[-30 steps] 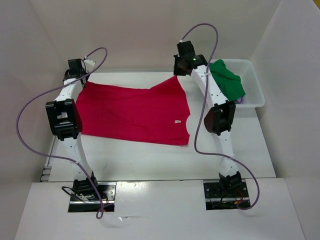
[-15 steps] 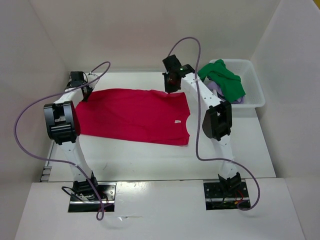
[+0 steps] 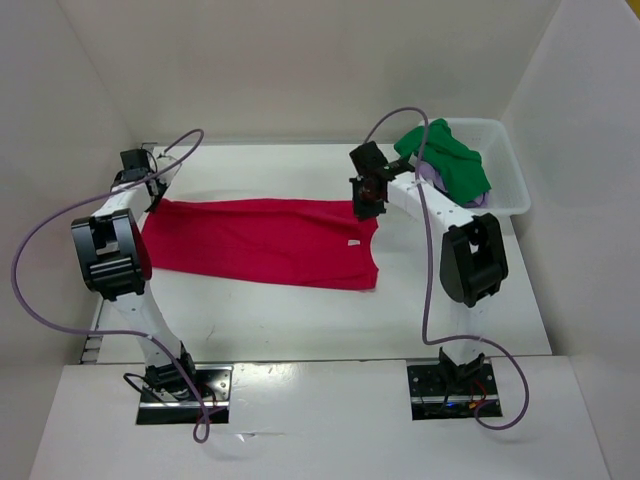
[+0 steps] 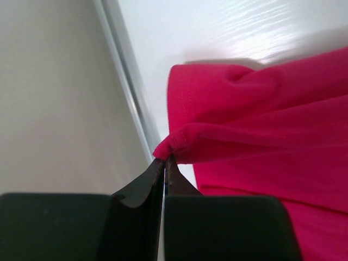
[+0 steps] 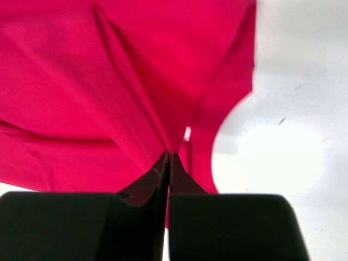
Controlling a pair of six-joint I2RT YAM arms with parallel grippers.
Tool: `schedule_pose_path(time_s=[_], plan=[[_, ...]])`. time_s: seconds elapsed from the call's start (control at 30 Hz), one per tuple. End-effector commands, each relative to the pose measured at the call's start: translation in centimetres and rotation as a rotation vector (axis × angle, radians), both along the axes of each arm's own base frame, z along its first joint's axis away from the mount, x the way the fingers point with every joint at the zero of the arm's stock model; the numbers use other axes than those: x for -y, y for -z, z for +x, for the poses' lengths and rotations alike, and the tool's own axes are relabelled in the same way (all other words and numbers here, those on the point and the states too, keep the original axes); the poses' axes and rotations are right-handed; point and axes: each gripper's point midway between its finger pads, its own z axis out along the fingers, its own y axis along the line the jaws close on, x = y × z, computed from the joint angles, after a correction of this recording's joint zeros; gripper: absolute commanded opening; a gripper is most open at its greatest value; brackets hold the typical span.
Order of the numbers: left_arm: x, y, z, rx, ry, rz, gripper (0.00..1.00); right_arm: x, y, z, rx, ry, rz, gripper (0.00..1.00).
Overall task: Fold and stack the t-shirts
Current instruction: Fold the other side of the tshirt into a rectangle
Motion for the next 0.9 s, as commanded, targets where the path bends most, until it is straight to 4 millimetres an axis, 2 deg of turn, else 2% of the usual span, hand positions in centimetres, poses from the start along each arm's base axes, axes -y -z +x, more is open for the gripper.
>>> schedule_pose_path(time_s=[0.0,0.03,0.07,0.2,0.23,0.27,0.33,0.4,0.5,0.53,0.57,0.63,0.8,0.87], plan=[[-1.2,1.0,-1.0,-0.035,-0.022,0.035,0.0,-0.2,-2.6,-0.5,0.071,0.025,0.072,0.0],[-1.8,1.4,-1.3,-0.047,-0.037,0.039,0.0,0.2,-2.6,-0.6,0.07,0.034,0.071,0.0],[-1.9,2.2,-1.7,-0.074,-0.036,0.049,0.0,0.1,-2.6,-0.9,0.063,0.026,0.082,0.0],[-2.0,3.2,-1.9,-0.102,-0.034,0.053,0.0,-0.2,-2.4,-2.2,0.021,0.011,0.113,0.0],[-2.1,2.8,-1.6,-0.092,-0.034,0.057,0.0,-0.2,-2.8,-2.3,0.03,0.01,0.117,0.0],[-2.2,2.5,-1.4,-0.08,-0.042,0.054,0.0,-0.2,-2.4,-2.8,0.009,0.005,0.119,0.0],[-1.9,2.7,-1.3,-0.084,-0.028,0.037,0.0,-0.1,-3.2,-3.1,0.018,0.004,0.123,0.0],[-1.8,1.5,-1.1,-0.057,-0.023,0.039,0.0,-0.3,-3.5,-3.6,0.008,-0.008,0.14,0.0],[-1.7,0.2,-1.3,-0.035,-0.017,0.052,0.0,-0.9,-3.0,-4.9,-0.036,-0.035,0.142,0.0],[-1.7,0.5,-1.4,-0.036,-0.017,0.051,0.0,-1.1,-2.6,-5.6,-0.056,-0.044,0.133,0.0],[-1.7,-0.2,-1.3,-0.023,-0.017,0.056,0.0,-0.9,-2.1,-6.0,-0.074,-0.043,0.124,0.0],[-1.1,-0.3,-1.3,-0.024,0.005,0.055,0.0,-1.5,-1.7,-7.0,-0.098,-0.067,0.121,0.0],[0.3,1.7,-2.8,-0.087,0.057,0.073,0.0,-1.7,-0.5,-8.2,-0.139,-0.094,0.118,0.0],[0.1,2.3,-2.9,-0.107,0.06,0.082,0.0,-1.6,-0.2,-8.4,-0.148,-0.093,0.114,0.0]])
